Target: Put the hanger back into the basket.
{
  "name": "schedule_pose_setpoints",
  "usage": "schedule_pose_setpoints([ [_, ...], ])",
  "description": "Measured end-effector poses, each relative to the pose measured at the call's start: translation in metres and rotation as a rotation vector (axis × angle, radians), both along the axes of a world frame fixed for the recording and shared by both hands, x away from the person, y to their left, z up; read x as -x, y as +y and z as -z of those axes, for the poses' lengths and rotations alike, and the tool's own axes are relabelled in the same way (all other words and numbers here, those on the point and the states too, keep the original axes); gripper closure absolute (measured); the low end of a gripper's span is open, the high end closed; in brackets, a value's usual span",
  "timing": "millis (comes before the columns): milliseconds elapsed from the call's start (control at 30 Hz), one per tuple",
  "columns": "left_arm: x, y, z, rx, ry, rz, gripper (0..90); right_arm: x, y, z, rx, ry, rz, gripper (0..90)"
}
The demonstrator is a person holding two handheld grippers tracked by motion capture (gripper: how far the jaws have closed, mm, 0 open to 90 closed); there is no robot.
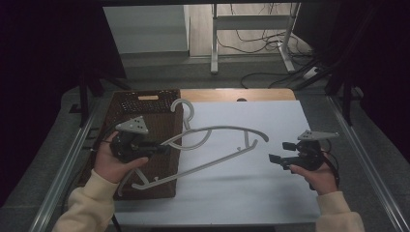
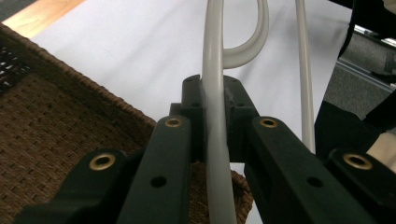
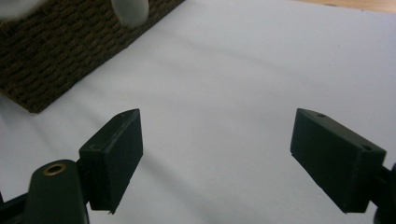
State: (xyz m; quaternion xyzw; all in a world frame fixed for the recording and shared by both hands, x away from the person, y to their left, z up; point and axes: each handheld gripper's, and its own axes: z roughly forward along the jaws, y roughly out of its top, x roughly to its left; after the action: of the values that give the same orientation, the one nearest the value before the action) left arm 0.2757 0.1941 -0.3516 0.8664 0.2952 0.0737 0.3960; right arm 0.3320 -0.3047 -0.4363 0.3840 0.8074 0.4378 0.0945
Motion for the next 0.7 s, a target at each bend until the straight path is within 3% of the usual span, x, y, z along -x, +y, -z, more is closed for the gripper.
schedule_pose_setpoints([
  [167,0.000,0.007,-0.002,0.008,-0.006,-0.015,82.0,0.000,0.003,0.004,0.031,0.005,-0.002,16.7],
  [700,-0.002,0.036,-0.005,0.041,-0.022,-0.098,82.0,-0.001,0.003,0.007,0.056,0.002,0.009,16.2],
])
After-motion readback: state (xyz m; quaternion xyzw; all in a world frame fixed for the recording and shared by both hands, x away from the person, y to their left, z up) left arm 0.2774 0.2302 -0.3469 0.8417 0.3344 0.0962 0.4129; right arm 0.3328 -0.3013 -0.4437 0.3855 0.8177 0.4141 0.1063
